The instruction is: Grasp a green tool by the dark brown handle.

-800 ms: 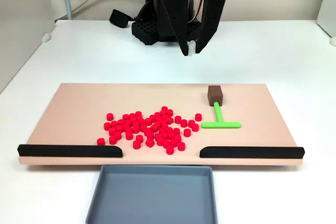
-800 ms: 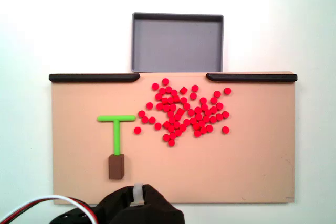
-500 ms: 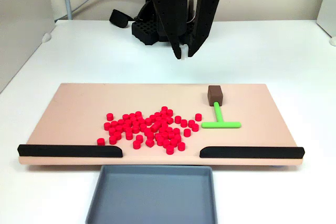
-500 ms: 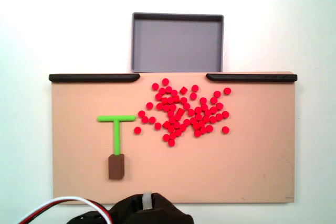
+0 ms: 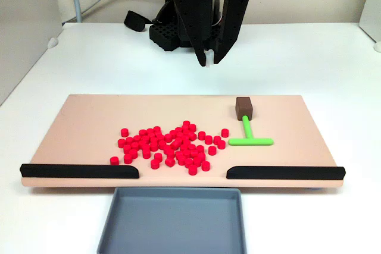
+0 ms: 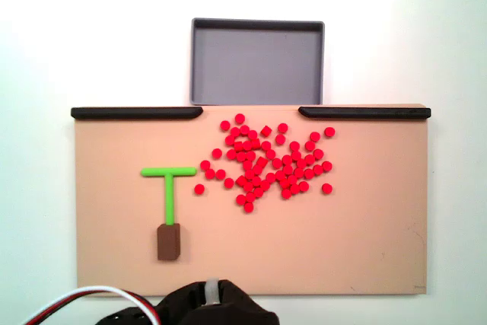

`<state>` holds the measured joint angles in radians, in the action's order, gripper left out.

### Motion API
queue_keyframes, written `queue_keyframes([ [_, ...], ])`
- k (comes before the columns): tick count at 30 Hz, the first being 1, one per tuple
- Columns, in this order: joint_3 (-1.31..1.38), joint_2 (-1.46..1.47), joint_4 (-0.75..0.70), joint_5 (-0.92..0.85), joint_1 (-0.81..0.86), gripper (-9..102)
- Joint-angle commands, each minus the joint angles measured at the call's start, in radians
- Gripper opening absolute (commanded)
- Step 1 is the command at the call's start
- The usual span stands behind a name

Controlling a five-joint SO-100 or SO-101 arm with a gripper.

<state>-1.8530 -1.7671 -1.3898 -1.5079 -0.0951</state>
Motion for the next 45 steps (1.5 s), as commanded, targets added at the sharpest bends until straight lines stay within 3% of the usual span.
queue_keyframes([
  [1, 0.006, -0.034, 0.002, 0.005, -0.003, 0],
  [45, 0.153, 0.172, 0.055, 0.043, -0.101, 0],
])
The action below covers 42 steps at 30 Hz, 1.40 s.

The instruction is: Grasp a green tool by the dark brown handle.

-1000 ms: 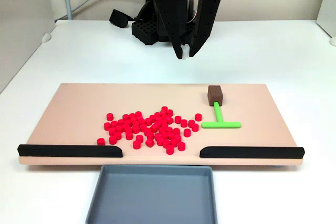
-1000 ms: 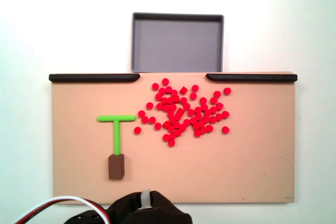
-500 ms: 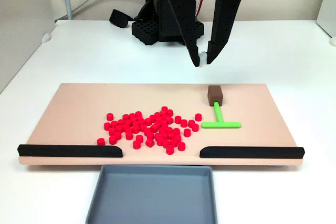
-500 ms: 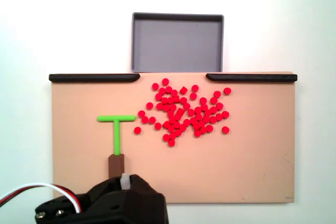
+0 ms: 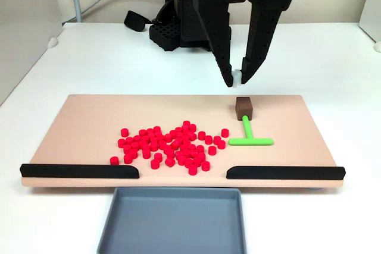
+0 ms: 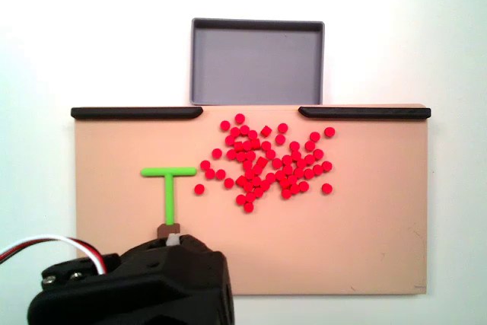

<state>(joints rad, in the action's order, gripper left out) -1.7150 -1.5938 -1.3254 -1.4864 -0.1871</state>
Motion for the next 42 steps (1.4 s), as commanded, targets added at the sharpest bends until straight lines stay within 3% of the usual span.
queue_keyframes([
  [1, 0.014, 0.0, -0.009, 0.029, -0.014, 0],
  [42, -0.048, -0.043, 0.003, 0.044, -0.003, 7],
])
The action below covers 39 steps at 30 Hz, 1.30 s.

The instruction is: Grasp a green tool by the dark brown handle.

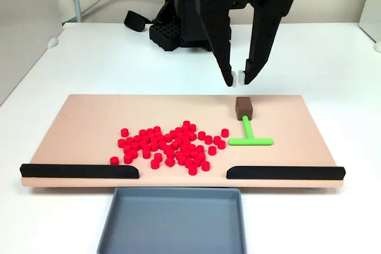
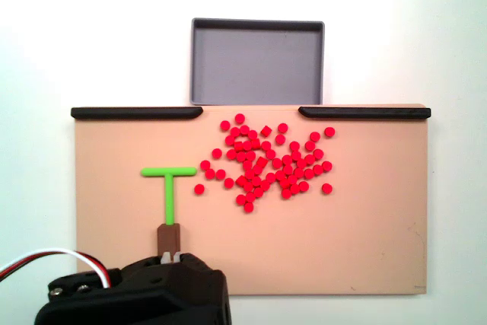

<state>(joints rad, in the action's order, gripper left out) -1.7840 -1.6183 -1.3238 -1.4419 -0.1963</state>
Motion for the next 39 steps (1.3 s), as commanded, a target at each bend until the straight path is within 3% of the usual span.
queue_keyframes([
  [1, 0.021, -0.017, 0.002, -0.002, 0.006, 7],
  [15, 0.025, 0.012, 0.015, 0.023, 0.012, 14],
  [39, 0.025, 0.091, 0.071, 0.041, 0.014, 13],
])
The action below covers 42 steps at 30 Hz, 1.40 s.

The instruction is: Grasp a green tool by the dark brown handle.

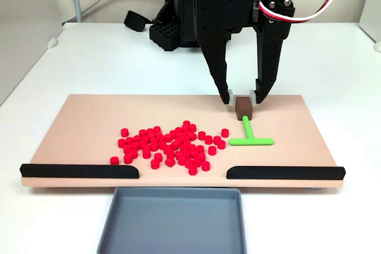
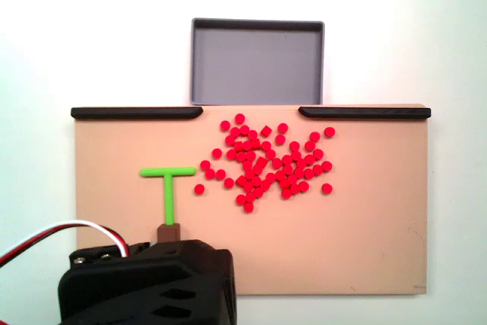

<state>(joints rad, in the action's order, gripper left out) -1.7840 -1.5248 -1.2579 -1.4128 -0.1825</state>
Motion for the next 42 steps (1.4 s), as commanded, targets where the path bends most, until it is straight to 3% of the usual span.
queue_keyframes([
  [1, 0.025, -0.002, 0.005, 0.014, -0.002, 13],
  [30, 0.025, 0.008, 0.017, 0.025, -0.029, 9],
  [34, 0.025, 0.005, 0.017, 0.02, -0.029, 1],
  [42, 0.025, -0.063, -0.009, 0.002, -0.029, 0],
])
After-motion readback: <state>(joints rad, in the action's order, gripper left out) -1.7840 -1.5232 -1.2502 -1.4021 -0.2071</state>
